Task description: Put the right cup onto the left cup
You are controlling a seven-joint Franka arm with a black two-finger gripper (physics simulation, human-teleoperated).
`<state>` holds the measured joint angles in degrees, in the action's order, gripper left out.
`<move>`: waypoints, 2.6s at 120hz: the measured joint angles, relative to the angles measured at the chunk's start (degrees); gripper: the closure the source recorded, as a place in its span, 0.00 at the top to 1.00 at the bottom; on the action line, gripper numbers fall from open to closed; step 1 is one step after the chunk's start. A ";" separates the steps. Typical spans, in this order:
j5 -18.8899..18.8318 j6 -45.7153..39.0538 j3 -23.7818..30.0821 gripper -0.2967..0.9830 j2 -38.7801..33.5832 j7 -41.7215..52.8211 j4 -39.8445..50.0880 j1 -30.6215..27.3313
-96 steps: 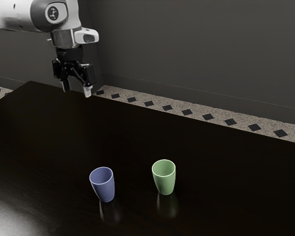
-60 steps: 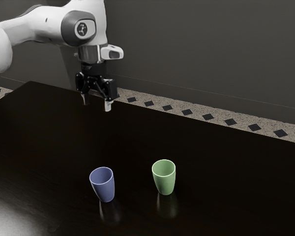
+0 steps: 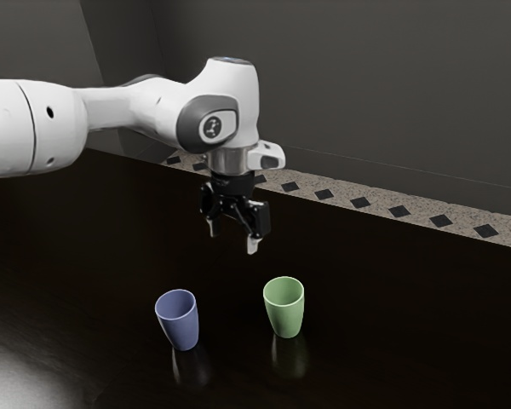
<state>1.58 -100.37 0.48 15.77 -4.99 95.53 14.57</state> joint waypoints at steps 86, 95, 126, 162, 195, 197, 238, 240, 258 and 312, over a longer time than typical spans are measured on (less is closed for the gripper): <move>-1.90 -11.91 7.03 0.77 3.98 -7.58 3.83 -0.16; -2.35 -12.76 6.98 0.77 4.46 -8.06 3.69 -0.46; -2.66 -14.19 6.74 0.77 5.08 -9.38 4.26 -1.85; -2.27 -15.65 6.73 0.77 8.23 -10.39 4.94 -2.73; -2.12 -16.24 6.73 0.63 9.39 -10.97 4.88 -2.69; -2.12 -16.28 6.73 0.61 9.51 -10.99 4.87 -2.67; -2.59 -17.04 6.73 0.24 10.11 -11.53 4.81 -2.60; -2.62 -17.05 6.73 0.23 10.11 -11.56 4.80 -2.60; -2.84 -17.15 6.73 0.19 10.04 -11.81 4.80 -2.59; -3.40 -15.63 6.67 0.16 3.64 -12.49 6.37 -2.29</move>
<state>-1.81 -115.99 7.15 19.41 -17.48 101.90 12.29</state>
